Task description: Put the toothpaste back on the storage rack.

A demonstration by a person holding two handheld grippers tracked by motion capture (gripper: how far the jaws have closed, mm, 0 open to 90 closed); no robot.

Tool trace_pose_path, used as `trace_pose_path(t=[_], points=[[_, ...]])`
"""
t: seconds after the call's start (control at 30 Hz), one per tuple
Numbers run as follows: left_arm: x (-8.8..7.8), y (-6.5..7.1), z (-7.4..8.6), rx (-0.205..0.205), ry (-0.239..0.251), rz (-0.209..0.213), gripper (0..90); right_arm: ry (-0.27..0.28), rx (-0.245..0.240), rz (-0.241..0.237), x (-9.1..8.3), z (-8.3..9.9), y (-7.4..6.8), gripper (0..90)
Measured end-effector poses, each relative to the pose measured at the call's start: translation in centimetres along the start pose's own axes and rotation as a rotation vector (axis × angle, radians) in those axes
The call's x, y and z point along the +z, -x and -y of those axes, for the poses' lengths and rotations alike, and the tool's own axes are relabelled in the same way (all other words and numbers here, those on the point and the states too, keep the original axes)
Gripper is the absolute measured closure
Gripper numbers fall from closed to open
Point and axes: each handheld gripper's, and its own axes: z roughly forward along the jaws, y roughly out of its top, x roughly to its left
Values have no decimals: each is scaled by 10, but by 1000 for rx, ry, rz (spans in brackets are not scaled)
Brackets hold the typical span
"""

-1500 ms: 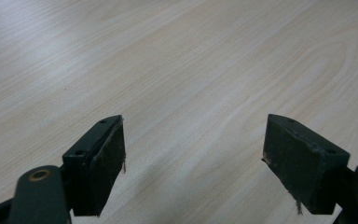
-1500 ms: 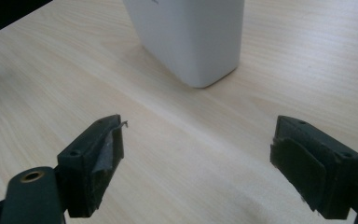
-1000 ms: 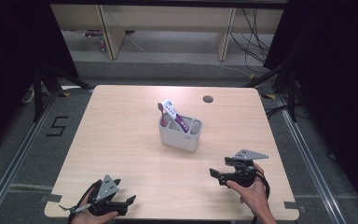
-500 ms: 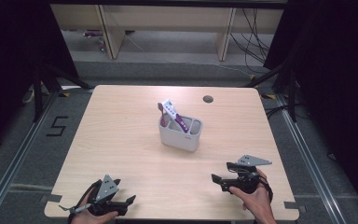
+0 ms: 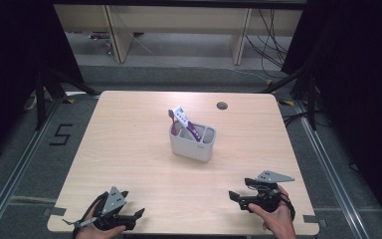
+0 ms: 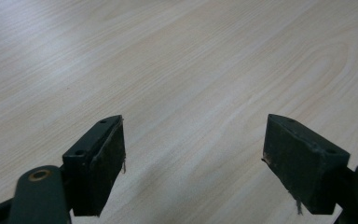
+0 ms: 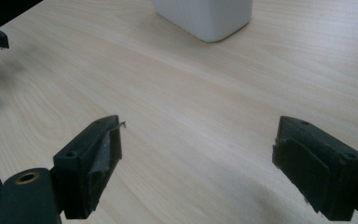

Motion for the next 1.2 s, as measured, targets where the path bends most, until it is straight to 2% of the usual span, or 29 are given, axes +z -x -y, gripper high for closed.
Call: trace_pose_path(t=[0.03, 0.07, 0.13, 0.17, 0.2, 0.23, 0.27, 0.33, 0.37, 0.4, 0.43, 0.5, 0.57, 0.6, 0.67, 0.7, 0.77, 0.8, 0.87, 0.9, 0.93, 0.97, 1.0, 1.03, 1.07, 1.1, 1.2], points=[[0, 0, 0, -1, 1, 0, 202, -2, 5, -11, -1, 1, 0, 159], [0, 0, 0, -1, 0, 0, 202, -15, 40, -25, -2, 2, -2, 159], [0, 1, 0, -2, -5, -7, 202, -1, -2, -13, -2, 4, 0, 159], [0, 0, 0, 0, 1, -4, 202, -14, 11, -22, -3, 5, -1, 159], [0, 0, 0, -1, 3, -5, 202, -25, 20, -5, -4, 7, -3, 159], [0, 0, 0, -1, 3, -6, 202, -16, 1, -6, -3, 8, -1, 159], [0, 0, 0, -1, -2, -6, 202, -22, 45, -24, -5, 9, -4, 159], [0, 1, 0, -3, -5, -8, 201, -24, 26, -15, -6, 12, -2, 159], [0, 1, 0, -1, -6, -5, 201, -31, 58, -22, -7, 13, -4, 159], [-1, 0, 0, 13, -17, -5, 200, -27, 47, -9, -8, 15, -4, 159], [-1, 0, 0, 14, -18, -6, 200, -35, 31, -12, -8, 15, -2, 159], [-1, 0, 0, 16, -19, -6, 200, -37, 1, 18, -10, 17, -2, 159], [-1, 0, 0, 15, -18, -6, 200, -54, 13, -17, -9, 19, -2, 159], [-1, 0, 0, 15, -18, -6, 201, -48, 8, 8, -9, 20, -3, 159], [-1, 0, 0, 15, -22, -7, 200, -50, 11, 8, -10, 21, -4, 159], [-1, 0, 0, 14, -15, -6, 200, -64, 2, 23, -11, 22, -5, 159], [-1, 0, 0, 16, -22, -5, 200, -66, 17, 12, -10, 24, -6, 159], [-1, 0, 0, 16, -22, -3, 200, -77, -1, 15, -11, 24, -6, 159], [-1, 0, 0, 16, -22, -4, 200, -95, 29, 7, -12, 26, -10, 159], [-1, 0, 0, 16, -23, -4, 200, -87, -15, 20, -12, 26, -8, 159], [-1, 0, 0, 16, -17, -3, 200, -83, -14, 24, -13, 27, -9, 159], [-1, 0, 0, 14, -17, -2, 200, -90, 6, -2, -12, 28, -9, 159], [-1, 0, 0, 14, -17, -2, 201, -94, -11, 0, -13, 28, -9, 159], [-1, 0, 0, 13, -18, -2, 200, -101, -1, 26, -13, 28, -11, 159], [-1, 1, 0, 12, -18, -4, 200, -99, -19, 13, -14, 29, -10, 159], [-1, 1, 0, 11, -18, -5, 200, -89, 5, 12, -14, 30, -12, 159], [-1, 1, 0, 11, -18, -4, 200, -109, -25, 17, -14, 30, -11, 159]])
